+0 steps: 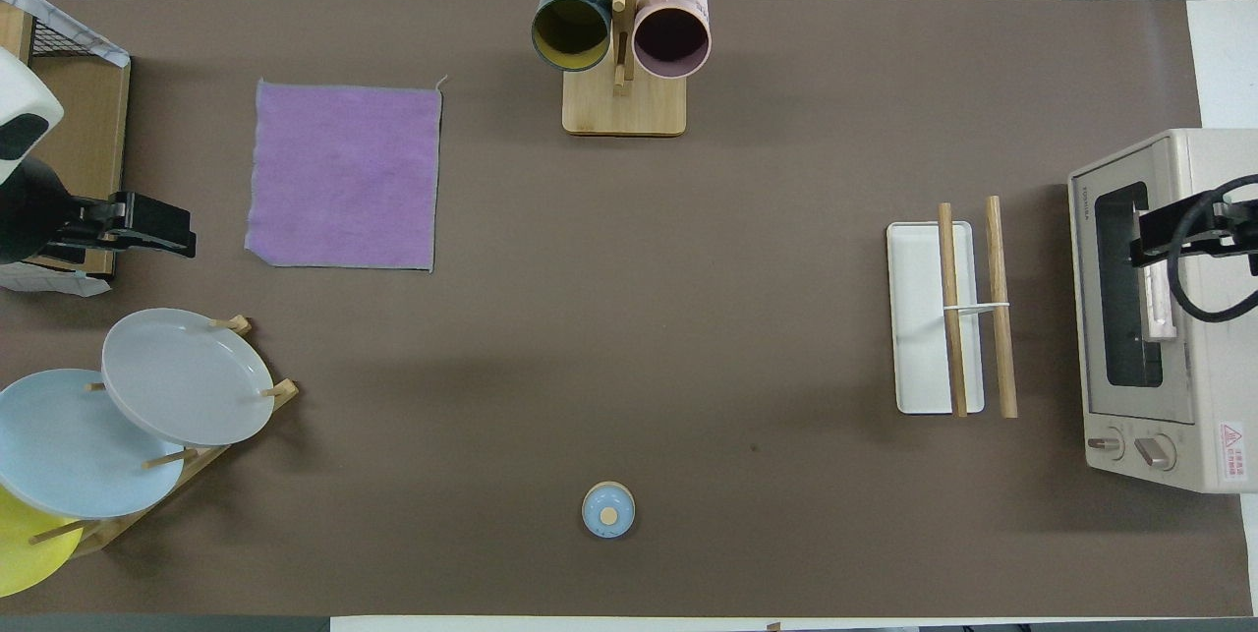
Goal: Fold towel and hang on rack
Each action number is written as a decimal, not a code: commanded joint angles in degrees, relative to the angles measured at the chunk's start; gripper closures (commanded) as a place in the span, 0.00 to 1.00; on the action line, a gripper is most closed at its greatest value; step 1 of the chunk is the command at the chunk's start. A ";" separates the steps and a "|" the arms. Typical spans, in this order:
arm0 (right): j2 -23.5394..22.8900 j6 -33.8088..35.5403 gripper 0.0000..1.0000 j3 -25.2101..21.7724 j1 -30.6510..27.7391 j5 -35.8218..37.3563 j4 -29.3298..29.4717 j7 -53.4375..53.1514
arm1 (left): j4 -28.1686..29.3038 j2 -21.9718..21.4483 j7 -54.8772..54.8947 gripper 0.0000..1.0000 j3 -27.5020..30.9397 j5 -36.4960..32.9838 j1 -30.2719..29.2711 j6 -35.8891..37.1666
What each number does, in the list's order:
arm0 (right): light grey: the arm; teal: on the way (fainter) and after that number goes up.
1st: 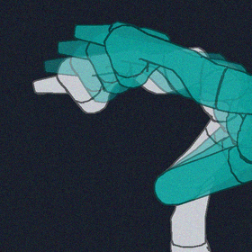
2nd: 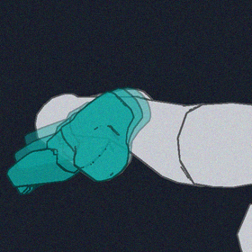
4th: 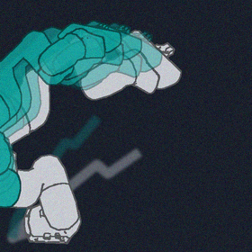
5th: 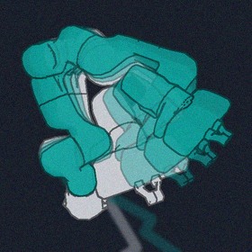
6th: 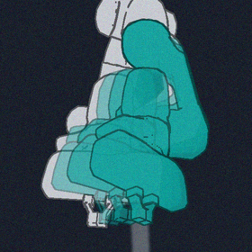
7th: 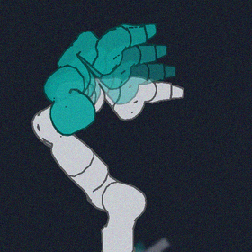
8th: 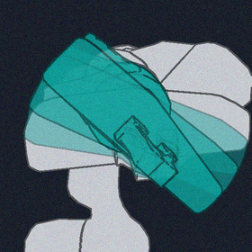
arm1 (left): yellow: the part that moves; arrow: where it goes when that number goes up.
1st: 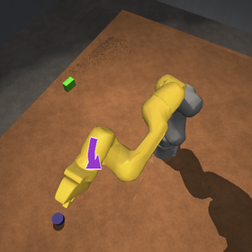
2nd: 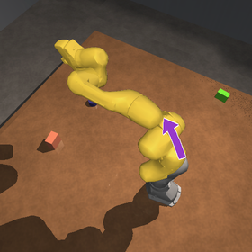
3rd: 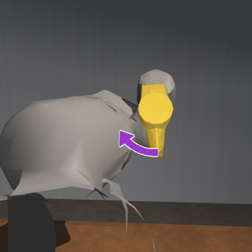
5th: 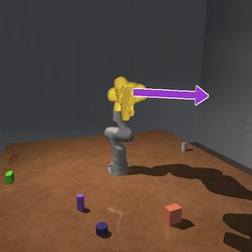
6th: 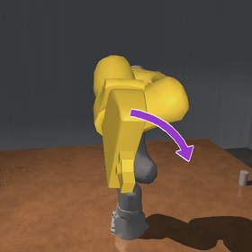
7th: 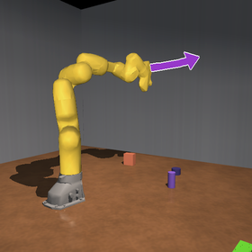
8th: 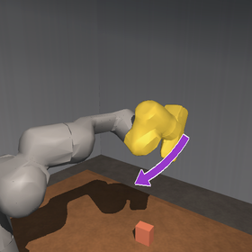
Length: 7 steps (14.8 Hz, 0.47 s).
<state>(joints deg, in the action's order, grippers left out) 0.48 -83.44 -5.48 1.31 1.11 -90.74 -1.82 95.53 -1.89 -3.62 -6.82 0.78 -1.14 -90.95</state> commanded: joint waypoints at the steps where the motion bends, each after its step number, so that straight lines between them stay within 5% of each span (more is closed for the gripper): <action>1: 1.10 -0.76 0.00 0.29 -0.61 -0.94 -1.10 1.30 | 0.18 -0.74 0.28 0.00 0.31 0.54 -0.18 -0.02; 7: 1.19 -1.11 0.00 0.47 -0.34 -1.20 -1.45 1.30 | 0.27 -0.92 0.28 0.00 0.22 0.54 -0.18 0.07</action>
<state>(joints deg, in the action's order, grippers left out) 0.49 -83.44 -5.41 1.37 1.09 -90.74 -1.82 95.53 -1.95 -3.62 -6.82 0.78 -1.14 -90.93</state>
